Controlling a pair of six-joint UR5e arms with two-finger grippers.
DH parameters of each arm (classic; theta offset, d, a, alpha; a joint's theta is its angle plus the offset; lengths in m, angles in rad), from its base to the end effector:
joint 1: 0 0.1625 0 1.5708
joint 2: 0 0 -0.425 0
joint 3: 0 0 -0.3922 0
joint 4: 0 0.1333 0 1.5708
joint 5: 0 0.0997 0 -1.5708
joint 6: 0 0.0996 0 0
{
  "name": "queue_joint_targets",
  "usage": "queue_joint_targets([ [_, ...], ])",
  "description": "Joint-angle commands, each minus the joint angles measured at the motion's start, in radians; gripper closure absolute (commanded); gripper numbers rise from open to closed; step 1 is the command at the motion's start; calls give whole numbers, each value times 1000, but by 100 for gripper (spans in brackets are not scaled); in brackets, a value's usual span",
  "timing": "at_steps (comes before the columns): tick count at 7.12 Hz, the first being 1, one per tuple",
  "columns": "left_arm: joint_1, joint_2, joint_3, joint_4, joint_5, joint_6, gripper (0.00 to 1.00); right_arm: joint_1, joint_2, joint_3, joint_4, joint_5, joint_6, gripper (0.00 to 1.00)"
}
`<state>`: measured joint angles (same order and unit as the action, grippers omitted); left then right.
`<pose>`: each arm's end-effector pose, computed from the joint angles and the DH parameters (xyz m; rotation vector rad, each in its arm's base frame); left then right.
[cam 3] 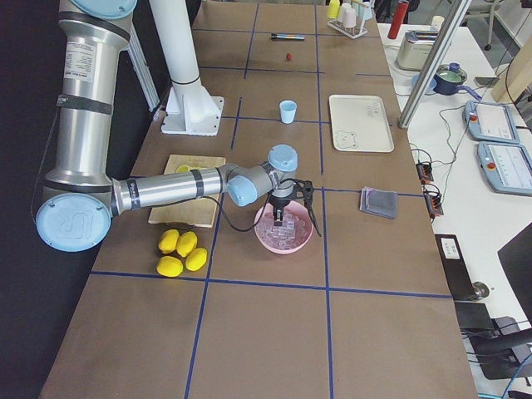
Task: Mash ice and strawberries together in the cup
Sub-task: 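Close the right gripper on an ice cube in the bowl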
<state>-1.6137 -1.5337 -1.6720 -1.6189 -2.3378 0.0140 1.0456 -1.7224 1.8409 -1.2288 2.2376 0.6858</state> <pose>-0.0848 -0.4795 0.6222 0.1284 0.7628 0.0156 -0.1633 -0.4247 0.5621 -0.0083 -0.7898 -0.0013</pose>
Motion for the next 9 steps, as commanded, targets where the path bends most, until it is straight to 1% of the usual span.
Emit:
queue_joint_targets([
  [1, 0, 0, 0, 1, -2, -2, 0, -5, 0, -2, -8, 1, 4, 38],
  [2, 0, 0, 0, 1, -3, 0, 0, -6, 4, -20, -1, 1, 6, 38],
  [5, 0, 0, 0, 1, -3, 0, 0, -12, 4, -25, 2, 2, 8, 39],
  [6, 0, 0, 0, 1, -3, 0, 0, -12, 4, -25, 2, 2, 8, 43],
  [7, 0, 0, 0, 1, -3, -2, 0, -12, 6, -25, 2, 2, 8, 49],
  [9, 0, 0, 0, 1, -5, -2, 0, -10, 7, -22, 3, -1, 6, 65],
])
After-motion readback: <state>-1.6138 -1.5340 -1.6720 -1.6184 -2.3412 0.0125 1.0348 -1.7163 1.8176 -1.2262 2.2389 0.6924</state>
